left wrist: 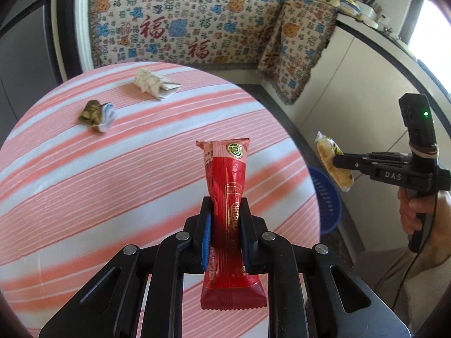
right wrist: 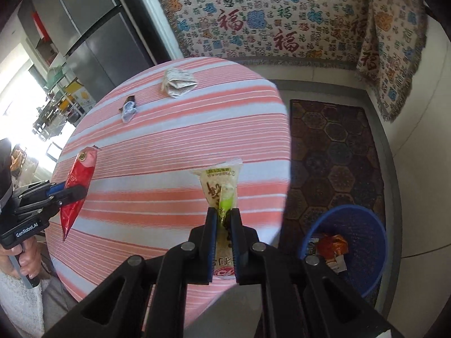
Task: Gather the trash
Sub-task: 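Carry both wrappers over the blue wastebasket and open both tools to drop them, then return both tools to the table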
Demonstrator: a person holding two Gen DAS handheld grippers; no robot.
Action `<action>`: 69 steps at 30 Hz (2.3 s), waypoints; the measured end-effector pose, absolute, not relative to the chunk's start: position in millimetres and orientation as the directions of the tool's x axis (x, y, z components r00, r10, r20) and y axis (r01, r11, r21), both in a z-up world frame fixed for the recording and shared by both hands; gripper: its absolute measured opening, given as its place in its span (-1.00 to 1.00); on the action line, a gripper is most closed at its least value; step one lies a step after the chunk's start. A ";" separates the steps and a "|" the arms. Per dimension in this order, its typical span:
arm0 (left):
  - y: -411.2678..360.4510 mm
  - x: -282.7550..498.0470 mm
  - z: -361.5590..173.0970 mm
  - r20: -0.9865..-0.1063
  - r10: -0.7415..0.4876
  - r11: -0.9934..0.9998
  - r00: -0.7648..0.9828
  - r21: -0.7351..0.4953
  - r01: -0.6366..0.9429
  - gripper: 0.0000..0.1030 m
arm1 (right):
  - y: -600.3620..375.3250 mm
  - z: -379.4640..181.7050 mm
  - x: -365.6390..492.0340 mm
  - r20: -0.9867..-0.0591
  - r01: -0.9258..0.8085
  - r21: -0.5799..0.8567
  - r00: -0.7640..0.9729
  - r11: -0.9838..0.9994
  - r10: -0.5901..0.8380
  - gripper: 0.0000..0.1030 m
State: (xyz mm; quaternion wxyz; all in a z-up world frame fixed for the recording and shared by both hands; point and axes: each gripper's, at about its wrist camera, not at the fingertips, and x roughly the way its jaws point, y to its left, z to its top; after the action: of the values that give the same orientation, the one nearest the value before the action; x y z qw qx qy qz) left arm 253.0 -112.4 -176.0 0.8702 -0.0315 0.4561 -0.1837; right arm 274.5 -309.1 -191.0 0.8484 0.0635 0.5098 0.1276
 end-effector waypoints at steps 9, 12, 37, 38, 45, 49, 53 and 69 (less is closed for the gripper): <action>-232.3 262.7 -164.9 -0.742 -0.479 0.859 0.469 -0.287 0.425 -0.69 | -414.4 -204.4 254.4 -0.860 0.050 0.182 0.492 0.982 0.134 -0.81; -270.3 268.1 -171.4 -0.741 -0.499 0.842 0.448 -0.293 0.453 -0.69 | -442.0 -212.2 248.3 -0.861 0.105 0.160 0.501 0.982 0.086 -0.81; -420.5 303.8 -261.0 -0.785 -0.531 0.791 0.321 -0.322 0.520 -0.69 | -548.9 -288.4 225.4 -0.875 0.310 0.241 0.479 0.920 0.068 -0.81; -423.0 306.4 -263.7 -0.786 -0.531 0.789 0.317 -0.322 0.523 -0.69 | -550.9 -288.8 225.9 -0.875 0.312 0.241 0.480 0.919 0.067 -0.81; -443.7 316.2 -285.6 -0.796 -0.533 0.774 0.287 -0.322 0.545 -0.34 | -560.1 -295.8 232.8 -0.874 0.329 0.240 0.483 0.913 0.056 -0.75; -448.7 316.8 -287.4 -0.792 -0.521 0.784 0.319 -0.295 0.547 0.16 | -567.2 -297.9 234.9 -0.875 0.342 0.241 0.482 0.908 0.050 -0.39; -433.2 309.6 -270.0 -0.778 -0.522 0.799 0.350 -0.302 0.519 0.33 | -573.7 -288.3 233.5 -0.866 0.355 0.226 0.499 0.907 0.020 -0.39; -179.9 245.6 -210.5 -0.807 -0.229 0.964 0.544 -0.110 0.242 0.93 | -432.9 -219.4 264.0 -0.764 0.138 0.088 0.645 0.987 -0.022 0.28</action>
State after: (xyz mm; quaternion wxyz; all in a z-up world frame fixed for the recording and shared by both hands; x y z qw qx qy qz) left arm 245.6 -179.9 -210.5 0.8787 0.0071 0.4580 -0.1342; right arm 264.0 -432.9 -219.4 0.9042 0.0693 0.4190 -0.0441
